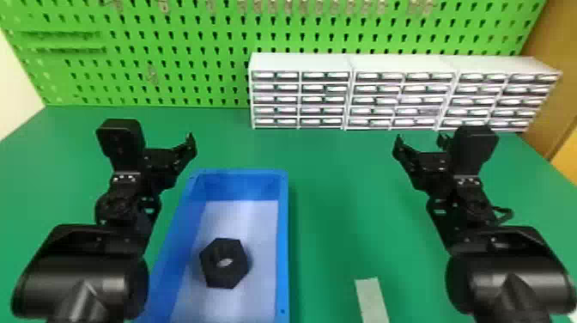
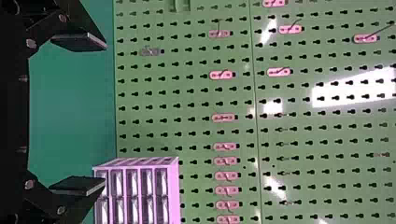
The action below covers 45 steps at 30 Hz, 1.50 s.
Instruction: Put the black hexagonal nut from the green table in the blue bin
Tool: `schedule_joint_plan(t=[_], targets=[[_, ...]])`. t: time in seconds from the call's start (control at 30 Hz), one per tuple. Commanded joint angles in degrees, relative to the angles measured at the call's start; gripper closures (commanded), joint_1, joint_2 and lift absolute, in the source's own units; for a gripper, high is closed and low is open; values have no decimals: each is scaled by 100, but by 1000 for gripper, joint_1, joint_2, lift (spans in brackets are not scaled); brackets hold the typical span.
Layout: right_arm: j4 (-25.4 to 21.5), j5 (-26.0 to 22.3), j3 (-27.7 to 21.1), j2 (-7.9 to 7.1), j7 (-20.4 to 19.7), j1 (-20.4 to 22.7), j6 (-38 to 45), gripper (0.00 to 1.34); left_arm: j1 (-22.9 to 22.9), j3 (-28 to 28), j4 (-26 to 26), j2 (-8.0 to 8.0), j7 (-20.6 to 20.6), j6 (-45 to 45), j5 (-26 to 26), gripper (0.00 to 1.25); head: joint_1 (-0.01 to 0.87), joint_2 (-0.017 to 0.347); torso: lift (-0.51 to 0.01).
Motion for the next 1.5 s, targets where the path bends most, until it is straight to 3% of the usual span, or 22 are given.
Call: schedule_joint_plan(t=[0.0, 1.47], targets=[[0, 0, 0, 0, 0, 0, 0, 400, 0, 5, 0, -3, -2, 0, 2, 248, 686, 51, -96], [0, 0, 44, -18, 0, -26, 9, 400, -9, -4, 0, -3, -2, 0, -33, 248, 686, 51, -96]])
